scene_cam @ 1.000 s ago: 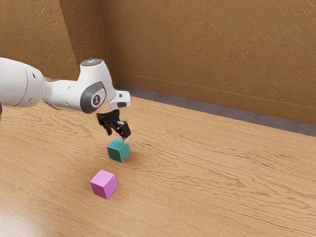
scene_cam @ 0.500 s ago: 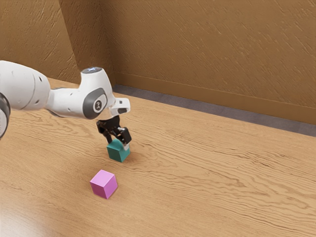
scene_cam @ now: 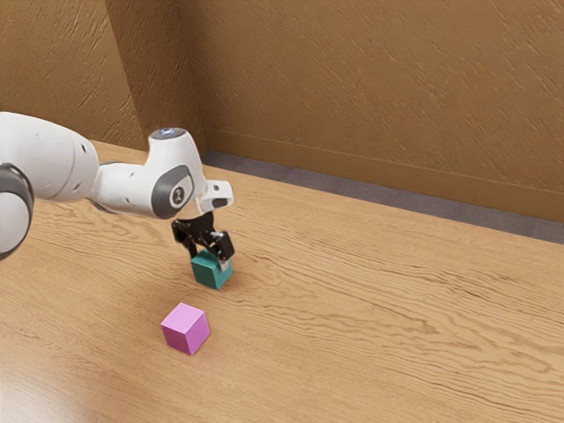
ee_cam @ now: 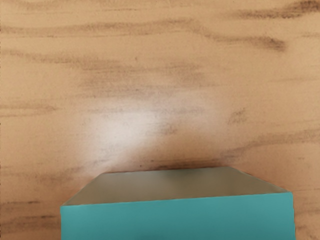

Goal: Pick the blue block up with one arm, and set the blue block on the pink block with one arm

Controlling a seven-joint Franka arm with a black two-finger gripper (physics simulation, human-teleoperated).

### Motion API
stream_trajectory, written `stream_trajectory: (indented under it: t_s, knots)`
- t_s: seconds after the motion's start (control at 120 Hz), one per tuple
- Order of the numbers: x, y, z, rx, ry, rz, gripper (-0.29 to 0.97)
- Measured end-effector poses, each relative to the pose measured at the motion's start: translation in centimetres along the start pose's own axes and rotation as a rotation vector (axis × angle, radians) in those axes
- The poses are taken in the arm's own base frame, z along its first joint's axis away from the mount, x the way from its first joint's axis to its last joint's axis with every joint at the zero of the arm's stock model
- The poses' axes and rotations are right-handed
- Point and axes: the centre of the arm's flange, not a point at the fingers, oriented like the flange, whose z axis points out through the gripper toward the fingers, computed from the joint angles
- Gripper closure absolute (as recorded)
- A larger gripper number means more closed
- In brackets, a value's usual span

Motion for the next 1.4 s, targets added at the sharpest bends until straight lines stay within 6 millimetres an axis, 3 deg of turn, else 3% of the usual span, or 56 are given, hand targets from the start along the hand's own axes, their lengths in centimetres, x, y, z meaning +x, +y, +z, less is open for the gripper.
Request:
stream_trajectory:
  t_s: [0.167,1.017,1.2,1.4]
  knots:
    - [1.0,0.1,0.4,0.003,0.016,0.005,0.00]
    - [0.9,0.1,0.9,-0.023,-0.103,0.030,0.00]
    - [0.9,0.2,1.0,-0.027,-0.110,0.033,0.17]
    - [0.9,0.3,0.9,-0.026,-0.110,0.035,0.26]
